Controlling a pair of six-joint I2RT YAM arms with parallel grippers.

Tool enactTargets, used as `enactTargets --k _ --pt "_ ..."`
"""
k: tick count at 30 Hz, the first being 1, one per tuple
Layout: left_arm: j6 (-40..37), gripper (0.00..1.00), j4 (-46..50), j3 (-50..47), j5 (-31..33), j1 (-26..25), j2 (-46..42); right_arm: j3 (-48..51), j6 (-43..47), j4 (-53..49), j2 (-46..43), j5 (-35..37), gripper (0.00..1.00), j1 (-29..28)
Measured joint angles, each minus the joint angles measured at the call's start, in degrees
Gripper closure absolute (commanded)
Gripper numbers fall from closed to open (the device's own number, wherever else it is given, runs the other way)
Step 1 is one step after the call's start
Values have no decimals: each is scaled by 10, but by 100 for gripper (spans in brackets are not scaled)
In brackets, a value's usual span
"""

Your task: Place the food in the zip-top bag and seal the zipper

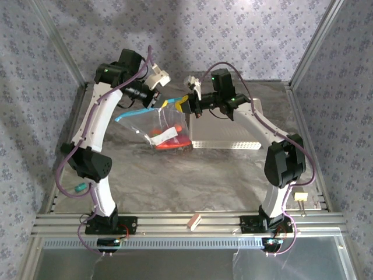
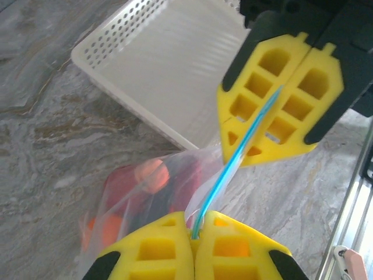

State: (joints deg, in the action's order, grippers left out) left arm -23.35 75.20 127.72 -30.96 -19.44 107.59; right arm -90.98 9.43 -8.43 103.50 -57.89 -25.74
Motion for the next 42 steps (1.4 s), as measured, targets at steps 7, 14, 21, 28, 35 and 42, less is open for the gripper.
enactTargets --k 7,14,21,28,35,42 --pt "39 100 -21 -23 25 14 -19 2 -11 13 0 11 100 0" --pt "73 100 -48 -71 40 30 -46 12 -17 15 -8 26 100 0" --pt "111 100 -82 -124 44 56 -85 20 -27 26 -18 37 100 0" --pt "146 100 -111 -167 65 74 -112 23 -33 30 -19 49 100 0" --pt "177 100 -143 -216 83 91 -142 35 -41 35 -24 61 100 2" --pt "194 100 -159 -240 101 107 -162 40 -45 43 -27 67 100 11"
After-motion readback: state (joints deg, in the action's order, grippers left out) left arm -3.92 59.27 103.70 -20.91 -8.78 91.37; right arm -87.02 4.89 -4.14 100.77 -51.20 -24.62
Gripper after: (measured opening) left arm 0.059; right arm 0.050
